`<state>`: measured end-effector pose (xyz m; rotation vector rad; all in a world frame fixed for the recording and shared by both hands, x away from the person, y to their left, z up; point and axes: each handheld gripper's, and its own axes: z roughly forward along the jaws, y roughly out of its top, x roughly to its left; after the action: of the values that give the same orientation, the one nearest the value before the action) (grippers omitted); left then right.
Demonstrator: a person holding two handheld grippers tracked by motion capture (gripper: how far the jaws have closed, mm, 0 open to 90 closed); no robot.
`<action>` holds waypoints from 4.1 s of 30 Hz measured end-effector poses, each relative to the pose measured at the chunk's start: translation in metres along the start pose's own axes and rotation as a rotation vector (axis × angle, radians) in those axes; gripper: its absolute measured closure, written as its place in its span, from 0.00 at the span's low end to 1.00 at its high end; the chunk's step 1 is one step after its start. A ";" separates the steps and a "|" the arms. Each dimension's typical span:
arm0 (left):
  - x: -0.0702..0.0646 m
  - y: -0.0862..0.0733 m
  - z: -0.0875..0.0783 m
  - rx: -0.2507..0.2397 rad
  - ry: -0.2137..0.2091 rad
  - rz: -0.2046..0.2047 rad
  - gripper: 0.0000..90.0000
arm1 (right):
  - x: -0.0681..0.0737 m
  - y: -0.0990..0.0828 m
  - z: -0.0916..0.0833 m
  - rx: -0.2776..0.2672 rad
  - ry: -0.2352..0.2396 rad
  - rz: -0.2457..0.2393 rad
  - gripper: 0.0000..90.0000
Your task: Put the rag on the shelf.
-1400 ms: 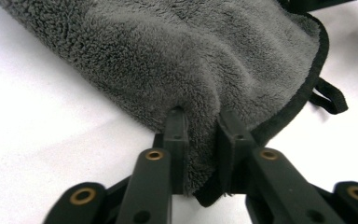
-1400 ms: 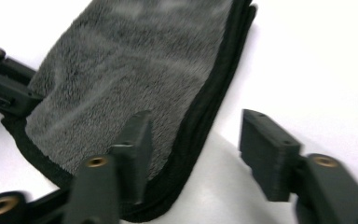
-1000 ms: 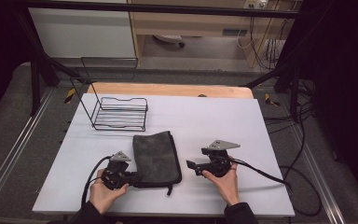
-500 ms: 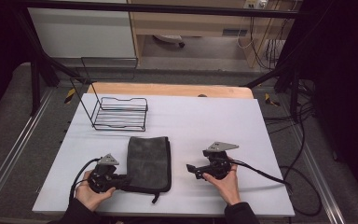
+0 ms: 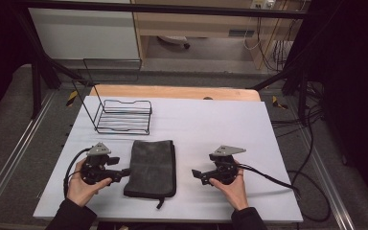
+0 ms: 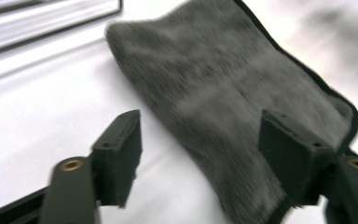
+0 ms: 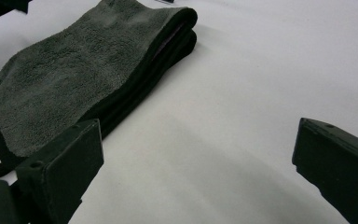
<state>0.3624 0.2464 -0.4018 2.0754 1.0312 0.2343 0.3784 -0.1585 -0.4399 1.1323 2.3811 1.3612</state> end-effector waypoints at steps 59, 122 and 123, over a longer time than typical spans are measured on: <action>0.043 0.029 0.088 0.035 0.054 -0.134 0.83 | 0.020 0.047 0.043 -0.026 -0.034 0.017 0.03; 0.049 0.029 0.067 -0.067 -0.011 -0.138 0.89 | 0.019 0.080 0.104 0.088 0.004 0.148 0.89; 0.049 0.029 0.067 -0.067 -0.011 -0.138 0.89 | 0.019 0.080 0.104 0.088 0.004 0.148 0.89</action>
<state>0.4427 0.2341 -0.4343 1.9345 1.1394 0.1846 0.4579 -0.0522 -0.4314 1.3547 2.4244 1.3140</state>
